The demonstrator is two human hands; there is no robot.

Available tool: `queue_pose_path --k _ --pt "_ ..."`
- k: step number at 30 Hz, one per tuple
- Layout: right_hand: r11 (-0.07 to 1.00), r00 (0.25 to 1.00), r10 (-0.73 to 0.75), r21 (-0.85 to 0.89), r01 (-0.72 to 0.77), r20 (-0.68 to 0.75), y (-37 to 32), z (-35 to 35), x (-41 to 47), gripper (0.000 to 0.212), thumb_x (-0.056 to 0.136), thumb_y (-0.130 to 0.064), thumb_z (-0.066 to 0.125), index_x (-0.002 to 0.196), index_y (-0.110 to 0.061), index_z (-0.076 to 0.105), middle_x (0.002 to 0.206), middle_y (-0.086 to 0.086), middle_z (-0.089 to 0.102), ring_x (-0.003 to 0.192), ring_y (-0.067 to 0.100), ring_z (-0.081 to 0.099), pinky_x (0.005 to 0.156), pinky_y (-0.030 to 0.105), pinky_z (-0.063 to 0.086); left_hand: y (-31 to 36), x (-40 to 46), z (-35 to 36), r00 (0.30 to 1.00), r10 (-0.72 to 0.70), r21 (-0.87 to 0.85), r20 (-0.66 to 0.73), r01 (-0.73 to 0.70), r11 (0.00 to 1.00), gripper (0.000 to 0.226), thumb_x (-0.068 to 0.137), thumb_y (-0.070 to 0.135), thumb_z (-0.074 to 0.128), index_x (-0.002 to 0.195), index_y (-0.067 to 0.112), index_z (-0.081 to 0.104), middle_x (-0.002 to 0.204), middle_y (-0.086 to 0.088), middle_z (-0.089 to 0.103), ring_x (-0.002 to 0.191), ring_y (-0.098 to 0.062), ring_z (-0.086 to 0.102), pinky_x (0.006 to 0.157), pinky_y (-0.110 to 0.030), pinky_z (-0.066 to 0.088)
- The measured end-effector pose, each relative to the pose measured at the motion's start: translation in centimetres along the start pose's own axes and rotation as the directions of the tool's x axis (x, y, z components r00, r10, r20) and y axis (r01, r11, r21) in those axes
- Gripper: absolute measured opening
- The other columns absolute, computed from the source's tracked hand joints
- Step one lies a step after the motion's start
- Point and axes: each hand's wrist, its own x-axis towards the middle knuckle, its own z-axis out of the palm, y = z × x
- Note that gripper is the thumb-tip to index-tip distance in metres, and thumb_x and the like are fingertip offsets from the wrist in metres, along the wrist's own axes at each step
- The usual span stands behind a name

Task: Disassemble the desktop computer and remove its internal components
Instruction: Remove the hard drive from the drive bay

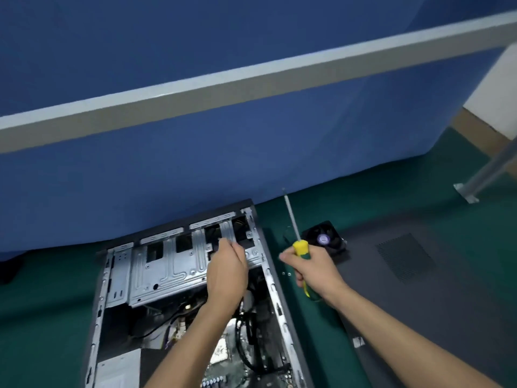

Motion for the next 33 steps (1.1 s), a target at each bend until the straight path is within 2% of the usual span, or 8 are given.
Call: queue_pose_path --k 3,7,14,19,22,25,28,33 --pt "0.999 0.992 -0.037 -0.003 0.038 0.119 -0.3 0.0 0.1 0.008 0.085 -0.01 0.066 0.077 -0.012 0.067 0.046 -0.004 0.048 0.038 0.011 0.042 0.042 0.021 0.04 2.8 -1.2 1.4 0.99 -0.025 -0.122 0.139 0.042 0.992 0.029 0.097 0.017 0.031 0.07 0.013 0.041 0.064 -0.004 0.049 0.056 -0.02 0.044 0.049 -0.032 0.028" --pt "0.999 0.992 -0.039 0.003 0.039 0.121 -0.1 -0.3 0.4 0.011 0.085 -0.009 0.063 0.075 -0.015 0.063 0.049 -0.003 0.049 0.038 0.012 0.044 0.044 0.022 0.04 4.8 -1.5 2.6 0.97 -0.122 -0.207 0.211 0.167 0.964 0.033 0.098 0.014 0.032 0.065 0.014 0.039 0.061 -0.002 0.043 0.054 -0.015 0.039 0.048 -0.031 0.026" --pt "0.999 0.995 -0.039 0.026 0.037 0.094 0.2 -2.2 1.5 0.013 0.085 -0.012 0.065 0.073 -0.016 0.065 0.049 -0.006 0.052 0.037 0.012 0.046 0.042 0.021 0.04 6.5 -1.7 4.2 0.962 -0.12 -0.083 0.246 0.145 0.986 0.036 0.101 0.018 0.03 0.068 0.012 0.043 0.064 -0.002 0.046 0.056 -0.014 0.04 0.048 -0.029 0.026" --pt "0.998 1.0 -0.019 -0.056 0.019 0.011 1.3 -2.9 2.2 0.016 0.084 -0.018 0.064 0.068 -0.021 0.062 0.048 -0.008 0.054 0.037 0.011 0.049 0.045 0.021 0.04 6.6 -1.4 4.8 0.979 -0.058 0.094 0.193 0.041 0.995 0.035 0.1 0.027 0.031 0.072 0.012 0.046 0.068 -0.005 0.052 0.068 -0.029 0.053 0.055 -0.032 0.03" --pt "0.987 0.996 0.024 -0.157 -0.038 -0.09 3.2 -3.8 2.4 0.018 0.084 -0.023 0.063 0.066 -0.022 0.06 0.043 -0.009 0.052 0.037 0.01 0.05 0.041 0.019 0.037 5.6 -0.6 4.5 1.0 -0.01 0.283 0.029 0.001 0.959 0.033 0.1 0.032 0.027 0.08 0.014 0.048 0.067 -0.003 0.055 0.063 -0.028 0.053 0.055 -0.032 0.033" --pt "0.911 0.985 0.065 -0.393 -0.124 -0.159 6.2 -4.4 2.8 0.015 0.084 -0.03 0.06 0.071 -0.023 0.058 0.056 -0.005 0.057 0.057 0.022 0.063 0.049 0.024 0.041 3.9 -0.5 5.1 0.999 0.023 0.387 0.041 -0.037 0.921 0.031 0.099 0.032 0.029 0.08 0.014 0.046 0.074 -0.004 0.059 0.067 -0.029 0.057 0.056 -0.032 0.034" --pt "0.761 0.974 0.038 -0.625 -0.173 -0.224 8.9 -3.7 3.7 0.016 0.089 -0.035 0.056 0.09 -0.022 0.064 0.084 0.004 0.067 0.084 0.03 0.062 0.061 0.029 0.038 3.0 -1.2 6.1 0.996 0.076 0.391 0.046 -0.088 0.916 0.028 0.1 0.03 0.03 0.087 0.013 0.047 0.086 -0.006 0.06 0.075 -0.03 0.058 0.058 -0.034 0.035" --pt "0.643 0.966 -0.027 -0.744 -0.181 -0.258 11.3 -1.5 6.0 0.025 0.094 -0.036 0.05 0.098 -0.014 0.061 0.095 0.006 0.068 0.092 0.03 0.062 0.068 0.031 0.039 2.6 -0.9 6.5 0.997 0.073 0.375 0.0 -0.067 0.924 0.029 0.1 0.028 0.033 0.087 0.009 0.05 0.085 -0.009 0.06 0.071 -0.034 0.057 0.055 -0.034 0.03"
